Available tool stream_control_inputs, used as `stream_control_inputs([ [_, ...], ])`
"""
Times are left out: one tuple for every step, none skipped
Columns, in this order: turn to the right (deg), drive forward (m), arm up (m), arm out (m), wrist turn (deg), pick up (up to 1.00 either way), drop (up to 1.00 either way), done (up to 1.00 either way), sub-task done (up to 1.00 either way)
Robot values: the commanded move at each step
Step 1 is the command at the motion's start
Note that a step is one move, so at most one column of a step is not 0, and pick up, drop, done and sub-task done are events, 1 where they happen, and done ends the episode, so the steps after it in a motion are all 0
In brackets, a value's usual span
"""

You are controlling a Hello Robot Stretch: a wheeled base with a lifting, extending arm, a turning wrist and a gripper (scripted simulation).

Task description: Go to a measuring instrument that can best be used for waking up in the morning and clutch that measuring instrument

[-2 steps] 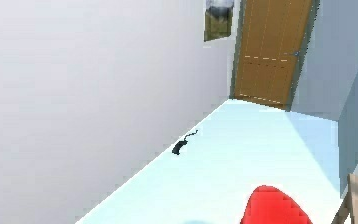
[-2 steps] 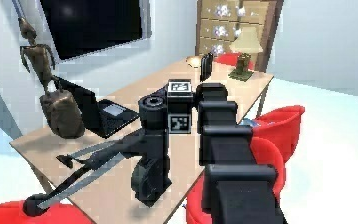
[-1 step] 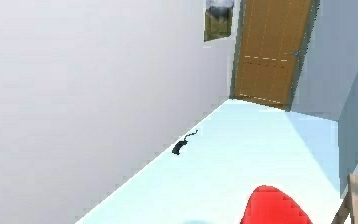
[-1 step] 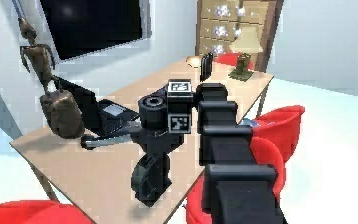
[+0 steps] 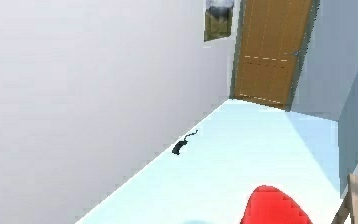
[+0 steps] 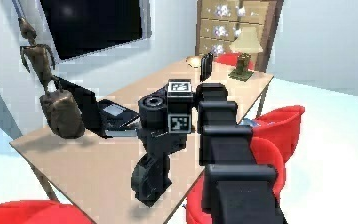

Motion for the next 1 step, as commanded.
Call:
stream_control_inputs([
  [0.0,0.00,-0.28,0.00,0.0,0.00,0.00,0.00,0.00],
])
